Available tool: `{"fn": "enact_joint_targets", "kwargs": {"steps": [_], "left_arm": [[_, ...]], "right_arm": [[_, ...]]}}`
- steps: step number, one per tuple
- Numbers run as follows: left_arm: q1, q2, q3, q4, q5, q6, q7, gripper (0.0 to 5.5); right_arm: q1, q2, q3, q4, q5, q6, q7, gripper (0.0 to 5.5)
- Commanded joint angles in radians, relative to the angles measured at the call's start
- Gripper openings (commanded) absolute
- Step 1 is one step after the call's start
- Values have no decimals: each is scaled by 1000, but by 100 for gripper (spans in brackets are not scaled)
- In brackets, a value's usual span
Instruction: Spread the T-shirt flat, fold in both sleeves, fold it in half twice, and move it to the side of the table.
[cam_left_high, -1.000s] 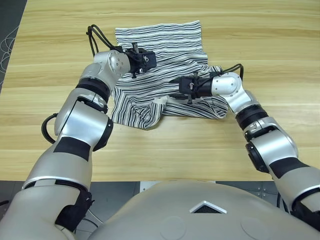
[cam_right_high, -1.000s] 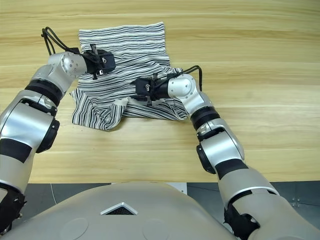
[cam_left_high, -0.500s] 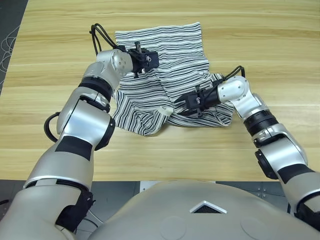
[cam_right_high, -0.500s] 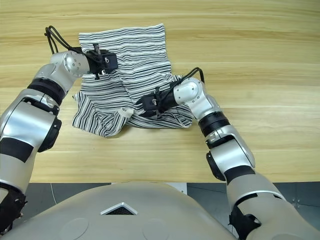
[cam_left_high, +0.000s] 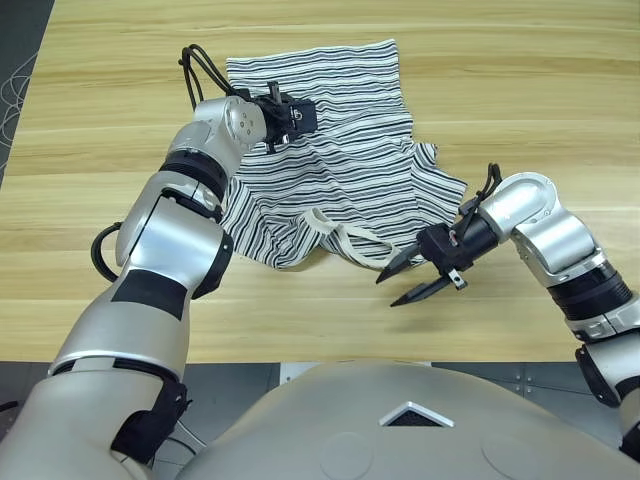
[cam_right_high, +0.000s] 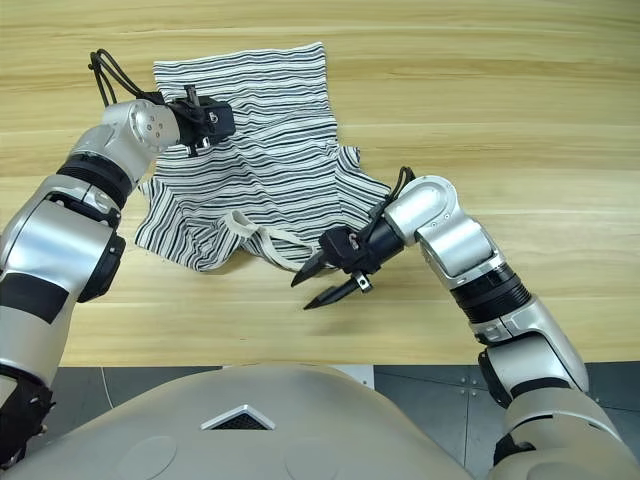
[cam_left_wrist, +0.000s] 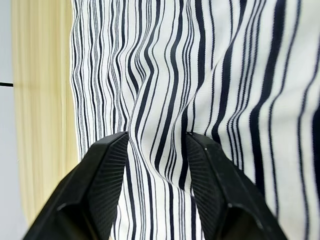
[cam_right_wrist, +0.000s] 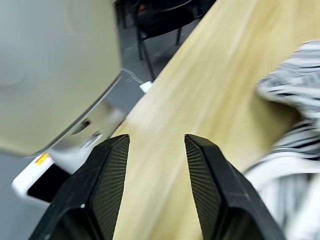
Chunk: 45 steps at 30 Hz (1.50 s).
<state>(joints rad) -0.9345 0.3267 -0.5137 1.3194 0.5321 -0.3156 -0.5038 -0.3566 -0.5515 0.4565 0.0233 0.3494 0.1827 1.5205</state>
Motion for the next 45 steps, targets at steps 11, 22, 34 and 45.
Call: {"fn": "enact_joint_targets", "kwargs": {"steps": [11, 22, 34, 45], "left_arm": [[-64, 133, 152, -221, -159, -210, -258, 213], [598, 541, 255, -1375, -477, 224, -720, 213], [720, 590, 258, -1470, -458, 342, -687, 213], [851, 610, 225, -1391, -444, 254, -699, 213]], "right_arm": [[-224, 181, -148, 519, -203, -254, -344, 204], [-310, 266, -197, 740, -284, -381, -519, 204], [-295, 256, -213, 702, -292, -388, -485, 204], [-282, 251, -215, 664, -294, -367, -472, 204]]}}
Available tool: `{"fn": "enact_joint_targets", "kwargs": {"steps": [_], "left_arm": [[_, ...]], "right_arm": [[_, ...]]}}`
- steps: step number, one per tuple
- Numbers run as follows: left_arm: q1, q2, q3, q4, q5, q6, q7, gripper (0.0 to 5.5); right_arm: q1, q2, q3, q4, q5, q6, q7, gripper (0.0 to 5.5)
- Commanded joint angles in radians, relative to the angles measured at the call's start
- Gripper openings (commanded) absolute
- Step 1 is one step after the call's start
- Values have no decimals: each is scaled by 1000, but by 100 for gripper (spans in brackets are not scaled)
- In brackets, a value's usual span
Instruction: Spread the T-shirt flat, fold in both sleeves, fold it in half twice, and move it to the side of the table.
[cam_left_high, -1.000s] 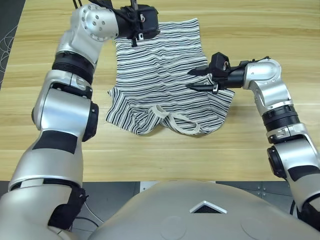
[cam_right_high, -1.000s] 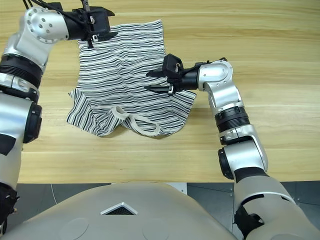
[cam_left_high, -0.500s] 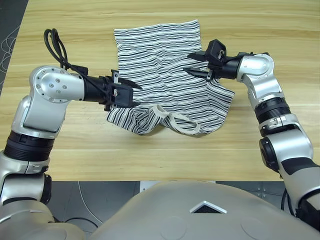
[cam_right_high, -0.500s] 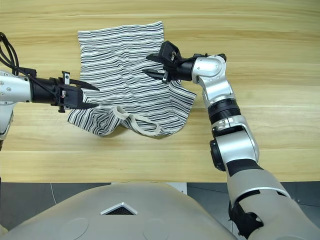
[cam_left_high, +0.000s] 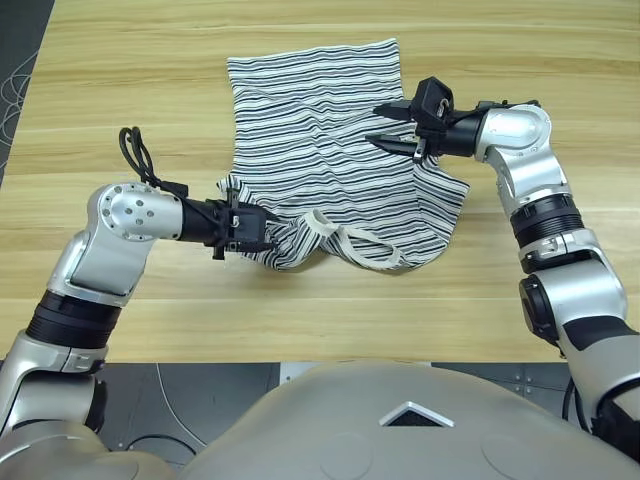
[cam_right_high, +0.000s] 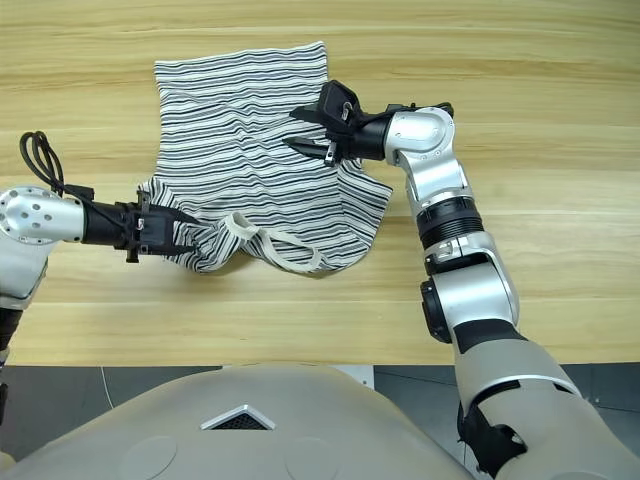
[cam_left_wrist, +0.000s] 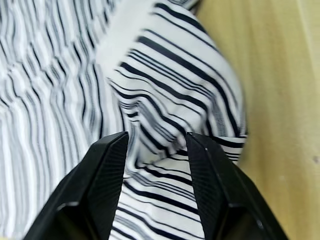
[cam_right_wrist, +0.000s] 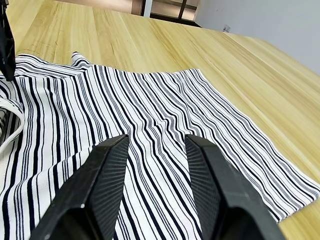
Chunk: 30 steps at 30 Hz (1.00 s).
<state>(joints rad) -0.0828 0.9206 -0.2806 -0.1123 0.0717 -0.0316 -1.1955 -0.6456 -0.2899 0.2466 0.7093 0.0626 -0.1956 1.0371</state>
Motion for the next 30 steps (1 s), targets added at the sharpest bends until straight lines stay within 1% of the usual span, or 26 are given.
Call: {"fn": "enact_joint_targets", "kwargs": {"steps": [1, 6, 9, 11, 15, 19, 22, 27, 29, 30], "left_arm": [[-7, 13, -10, 66, 23, -36, -3, 213], [-40, -28, -49, 251, 104, -110, 55, 213], [-37, -34, -93, 369, 167, -176, 89, 213], [-19, -20, -120, 395, 192, -227, 96, 213], [45, 76, -120, 286, 131, -296, 8, 213], [104, 178, -95, 127, 3, -266, -110, 213], [143, 232, -76, 88, -32, -249, -153, 213], [152, 256, -54, 109, 7, -244, -132, 213], [84, 247, -49, 174, 50, -278, -116, 213], [38, 233, -40, 200, 32, -268, -130, 213]], "right_arm": [[9, -11, -4, -28, -7, 15, 13, 204], [27, -12, -3, -62, -4, 27, 20, 204], [31, -7, -1, -77, -4, 33, 22, 204], [29, -2, 1, -80, -4, 36, 23, 204], [28, -1, 4, -84, -7, 39, 25, 204], [20, 7, 22, -41, -42, 21, -1, 204], [19, 13, 17, -44, -44, 23, -5, 204], [23, 16, 11, -65, -33, 30, 6, 204], [31, 16, 11, -71, -31, 28, 11, 204], [33, 17, 10, -76, -29, 28, 12, 204]]}}
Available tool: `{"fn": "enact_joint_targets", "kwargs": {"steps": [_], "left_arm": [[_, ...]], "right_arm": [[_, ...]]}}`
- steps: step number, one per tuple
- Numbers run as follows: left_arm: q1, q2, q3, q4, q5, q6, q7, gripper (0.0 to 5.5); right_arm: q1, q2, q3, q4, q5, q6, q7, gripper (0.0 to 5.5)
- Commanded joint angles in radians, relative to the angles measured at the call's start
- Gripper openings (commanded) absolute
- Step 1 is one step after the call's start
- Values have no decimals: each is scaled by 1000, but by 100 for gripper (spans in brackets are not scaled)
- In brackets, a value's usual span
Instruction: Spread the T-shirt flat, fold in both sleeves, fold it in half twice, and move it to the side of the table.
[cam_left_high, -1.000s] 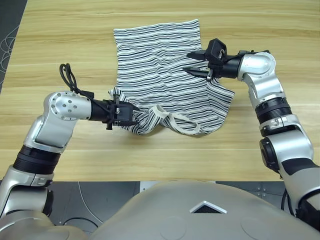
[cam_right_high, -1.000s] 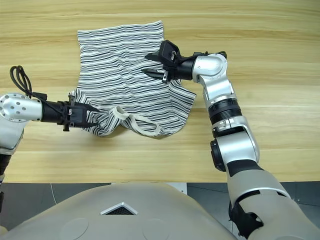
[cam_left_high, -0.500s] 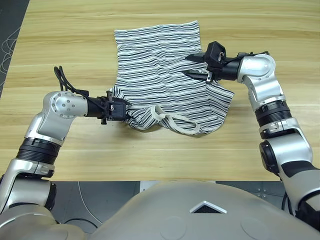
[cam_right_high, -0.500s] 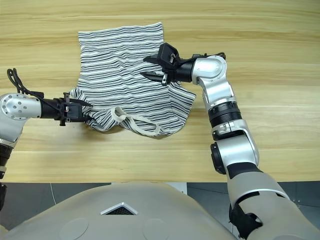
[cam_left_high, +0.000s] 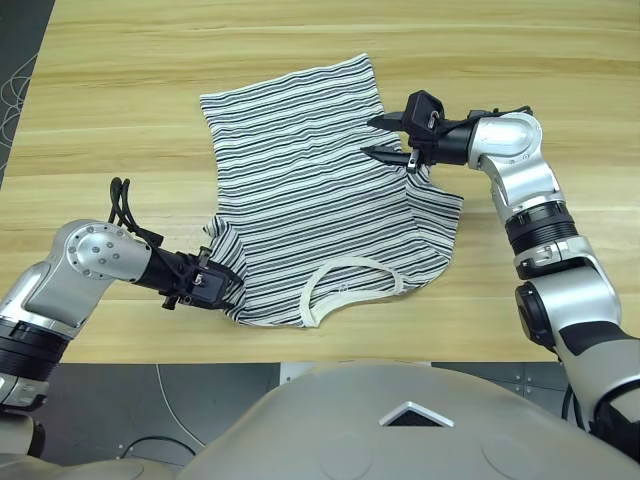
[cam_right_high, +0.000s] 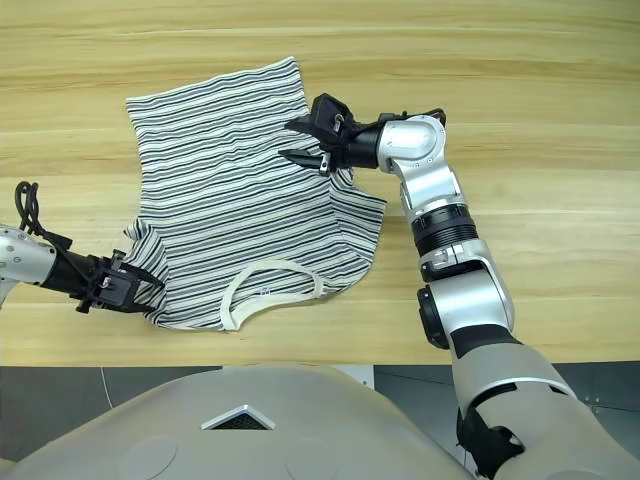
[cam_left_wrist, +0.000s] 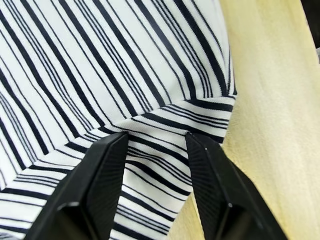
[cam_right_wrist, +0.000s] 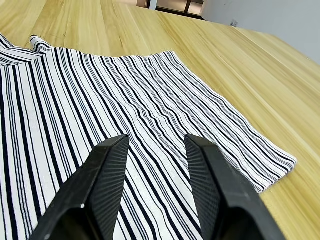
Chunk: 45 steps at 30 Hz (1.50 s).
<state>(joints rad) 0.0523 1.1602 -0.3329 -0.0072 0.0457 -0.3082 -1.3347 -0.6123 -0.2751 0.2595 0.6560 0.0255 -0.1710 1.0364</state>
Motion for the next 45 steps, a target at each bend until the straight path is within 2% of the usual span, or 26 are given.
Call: {"fn": "enact_joint_targets", "kwargs": {"steps": [1, 7, 11, 12, 14, 17, 23, 26, 29, 32, 37, 42, 45], "left_arm": [[-132, -13, 21, 111, 32, 14, -16, 213], [-206, -1, 22, 196, 8, -20, -108, 213], [-163, 13, 48, 100, -86, -15, -162, 213], [-157, 26, 71, 53, -142, 9, -184, 213], [-202, 44, 136, 10, -283, 196, -225, 213], [-239, 91, 176, 59, -364, 395, -269, 213], [-184, 163, 149, 182, -439, 495, -279, 213], [-185, 135, 96, 238, -453, 582, -279, 213], [-246, 29, 71, 363, -445, 676, -278, 213], [-290, -51, 56, 511, -384, 653, -274, 213], [-395, -100, 62, 772, -303, 580, -278, 213], [-439, -90, 61, 808, -360, 576, -280, 213], [-448, -122, 42, 850, -308, 550, -279, 213]], "right_arm": [[-1, 4, -5, -25, 11, 4, 15, 204], [-3, -7, -14, -38, 21, 12, 18, 204], [-7, -8, -17, -38, 21, 15, 19, 204], [-8, -8, -17, -38, 20, 14, 18, 204], [-5, -8, -19, -42, 21, 13, 16, 204], [2, -10, -19, -56, 21, 17, 13, 204], [8, -14, -22, -64, 20, 18, 10, 204], [27, -25, -29, -93, 24, 28, 3, 204], [42, -37, -37, -114, 25, 36, -1, 204], [55, -45, -42, -129, 26, 40, -2, 204], [66, -51, -44, -144, 27, 47, -1, 204], [66, -58, -42, -146, 25, 53, 5, 204], [67, -59, -43, -151, 26, 53, 4, 204]]}}
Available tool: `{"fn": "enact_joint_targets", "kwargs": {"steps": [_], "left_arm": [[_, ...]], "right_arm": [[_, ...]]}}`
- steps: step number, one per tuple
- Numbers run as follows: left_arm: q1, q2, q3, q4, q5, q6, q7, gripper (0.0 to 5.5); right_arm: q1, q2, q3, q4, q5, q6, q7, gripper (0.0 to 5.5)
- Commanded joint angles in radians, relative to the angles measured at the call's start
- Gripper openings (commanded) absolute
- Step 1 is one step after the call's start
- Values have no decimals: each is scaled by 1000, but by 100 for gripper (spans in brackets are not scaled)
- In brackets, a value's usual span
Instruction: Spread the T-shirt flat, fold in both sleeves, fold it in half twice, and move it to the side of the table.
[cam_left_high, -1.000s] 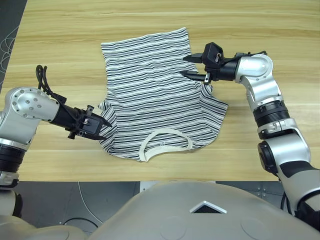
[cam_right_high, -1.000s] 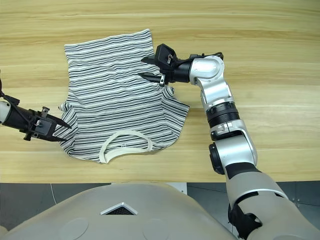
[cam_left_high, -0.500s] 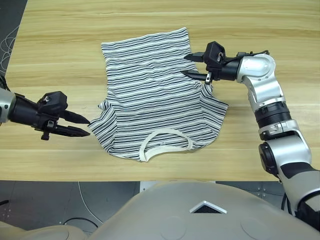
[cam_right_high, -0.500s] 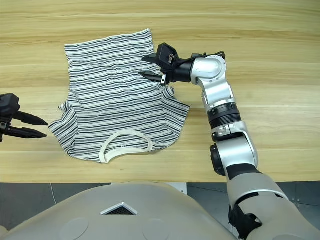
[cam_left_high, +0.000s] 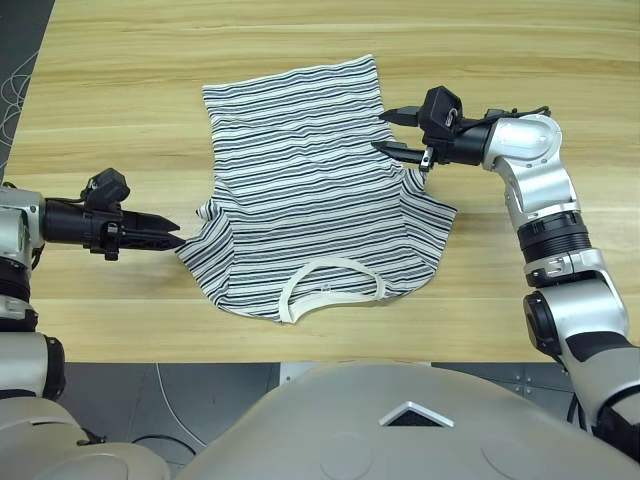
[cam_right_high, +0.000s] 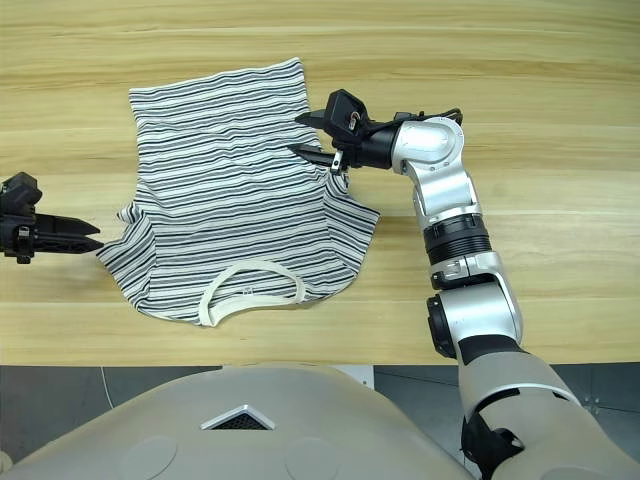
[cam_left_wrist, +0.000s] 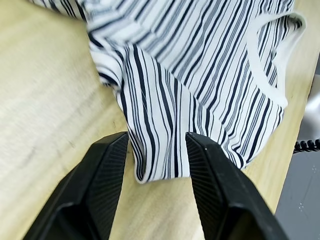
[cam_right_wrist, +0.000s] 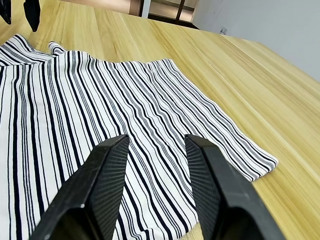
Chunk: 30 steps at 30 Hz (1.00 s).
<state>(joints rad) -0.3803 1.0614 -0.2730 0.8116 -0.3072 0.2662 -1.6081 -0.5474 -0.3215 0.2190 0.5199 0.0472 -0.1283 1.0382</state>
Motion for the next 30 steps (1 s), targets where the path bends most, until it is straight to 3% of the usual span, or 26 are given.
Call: {"fn": "enact_joint_targets", "kwargs": {"steps": [1, 15, 26, 30], "left_arm": [[-10, -34, -28, 38, 59, -30, -6, 213], [-6, -140, -57, 214, 201, -137, -4, 213], [-38, -113, -104, 252, 216, -204, -6, 16], [-55, -107, -119, 242, 184, -195, -6, 12]], "right_arm": [[4, -13, -3, -16, 5, 10, 1, 204], [2, -13, 0, -23, 6, 16, -1, 204], [-2, -7, 2, -15, 6, 9, -5, 210], [-5, -4, 4, -9, 4, 5, -7, 210]]}}
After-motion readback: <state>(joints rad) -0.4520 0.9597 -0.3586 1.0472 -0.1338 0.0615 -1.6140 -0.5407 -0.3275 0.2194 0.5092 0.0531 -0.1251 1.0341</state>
